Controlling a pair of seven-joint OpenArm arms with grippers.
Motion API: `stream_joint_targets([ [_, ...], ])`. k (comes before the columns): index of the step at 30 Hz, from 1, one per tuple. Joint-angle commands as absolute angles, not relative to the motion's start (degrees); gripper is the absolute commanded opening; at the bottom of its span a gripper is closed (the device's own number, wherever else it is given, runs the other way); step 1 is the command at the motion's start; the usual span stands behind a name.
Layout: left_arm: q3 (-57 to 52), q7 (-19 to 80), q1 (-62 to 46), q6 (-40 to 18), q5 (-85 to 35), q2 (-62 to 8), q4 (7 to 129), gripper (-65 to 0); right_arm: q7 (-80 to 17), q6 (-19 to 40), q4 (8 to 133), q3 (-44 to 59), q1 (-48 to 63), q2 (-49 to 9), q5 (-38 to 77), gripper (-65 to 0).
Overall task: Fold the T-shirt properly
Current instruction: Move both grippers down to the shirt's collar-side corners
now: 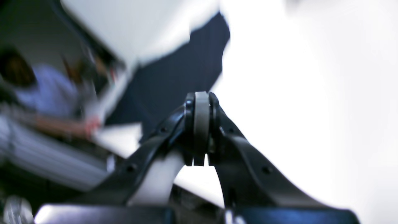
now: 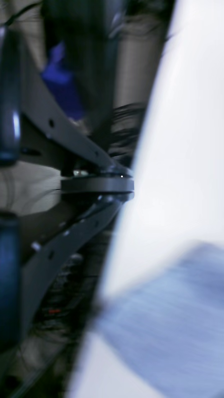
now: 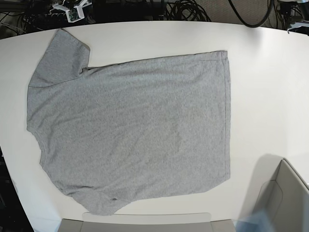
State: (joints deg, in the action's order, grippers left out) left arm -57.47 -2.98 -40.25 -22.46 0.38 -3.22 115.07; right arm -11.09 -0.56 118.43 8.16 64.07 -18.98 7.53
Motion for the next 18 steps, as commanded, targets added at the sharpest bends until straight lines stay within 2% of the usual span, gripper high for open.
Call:
stream_joint_targets([
  [1,-56.8,-4.4,-39.5,-21.8,0.0,-4.2,116.6,-65.0,-11.3,-0.9,118.5,8.8,64.0,-19.3,7.5,-64.9],
  [6,-51.6,-4.4,-37.0,-21.8,0.0,-12.5,116.9,-65.0,-11.3,-0.7,118.5,10.6,61.1,-19.4,7.4,-64.9],
  [9,-50.7,-5.5,-34.5,-21.8,-0.3,-14.9,117.0,-65.0,-11.3,-0.5,118.5,10.6,59.3,-19.4,7.4,-64.9],
  [12,-47.9,-7.4,-29.1,-21.8,-0.3,-13.8,117.0,-65.0,-10.9,-0.4,118.6,10.3,57.7,-19.4,7.5,-64.9],
  [18,-32.8,-7.4,-28.3,-21.8,-0.4,-11.5,117.2,-64.9,-4.5,-0.4,118.6,10.2,53.0,-19.3,7.5,-64.9],
])
